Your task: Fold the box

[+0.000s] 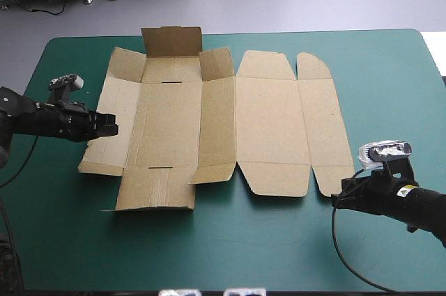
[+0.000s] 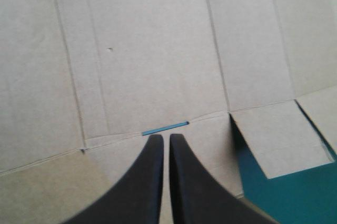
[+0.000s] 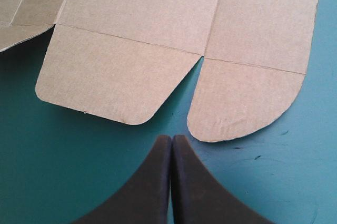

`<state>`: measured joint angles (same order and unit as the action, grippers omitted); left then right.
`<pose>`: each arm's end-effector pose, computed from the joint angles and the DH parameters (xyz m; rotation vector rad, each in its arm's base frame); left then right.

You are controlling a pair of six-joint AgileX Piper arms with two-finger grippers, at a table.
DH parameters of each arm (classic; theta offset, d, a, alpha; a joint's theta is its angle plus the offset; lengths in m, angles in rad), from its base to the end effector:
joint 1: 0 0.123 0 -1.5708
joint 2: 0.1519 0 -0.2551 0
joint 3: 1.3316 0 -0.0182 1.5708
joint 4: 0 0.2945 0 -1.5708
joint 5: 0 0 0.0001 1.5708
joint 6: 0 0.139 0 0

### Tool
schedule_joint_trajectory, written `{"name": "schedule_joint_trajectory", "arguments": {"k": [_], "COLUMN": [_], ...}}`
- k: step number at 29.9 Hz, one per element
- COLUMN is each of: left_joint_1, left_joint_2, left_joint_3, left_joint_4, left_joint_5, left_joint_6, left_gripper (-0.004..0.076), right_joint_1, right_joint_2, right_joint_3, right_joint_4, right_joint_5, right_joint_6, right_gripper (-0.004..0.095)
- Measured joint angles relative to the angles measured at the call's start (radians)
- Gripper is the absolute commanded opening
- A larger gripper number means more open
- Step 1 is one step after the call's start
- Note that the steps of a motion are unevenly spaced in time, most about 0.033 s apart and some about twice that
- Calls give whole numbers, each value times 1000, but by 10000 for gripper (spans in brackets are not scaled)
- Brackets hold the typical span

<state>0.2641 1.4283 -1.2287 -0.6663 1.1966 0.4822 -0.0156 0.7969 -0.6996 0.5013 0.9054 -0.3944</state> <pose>0.3453 0.0105 0.2564 0.0651 2.5851 -0.6892 0.2316 0.0490 0.2488 -0.2379 2.3701 0.4285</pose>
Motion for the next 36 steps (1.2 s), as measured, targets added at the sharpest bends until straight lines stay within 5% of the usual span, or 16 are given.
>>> {"name": "schedule_joint_trajectory", "arguments": {"k": [5,8,19,36], "left_joint_1": [1,1,21,218], "left_joint_2": [12,26,159,393], "left_joint_3": [-1,-5,-116,-181], "left_joint_4": [42,59,228,-46], "left_joint_5": [-28,-34,-27,13], "left_joint_6": [-2,-27,-141,7], "left_gripper": [430,503,502,501], "right_joint_1": [0,0,0,0], "right_joint_2": [1,1,1,2], "right_joint_3": [0,0,0,0], "right_joint_4": [0,0,0,0], "right_joint_5": [14,15,17,32], "right_joint_6": [0,0,0,0], "right_gripper": [-6,-6,-6,-6]}}
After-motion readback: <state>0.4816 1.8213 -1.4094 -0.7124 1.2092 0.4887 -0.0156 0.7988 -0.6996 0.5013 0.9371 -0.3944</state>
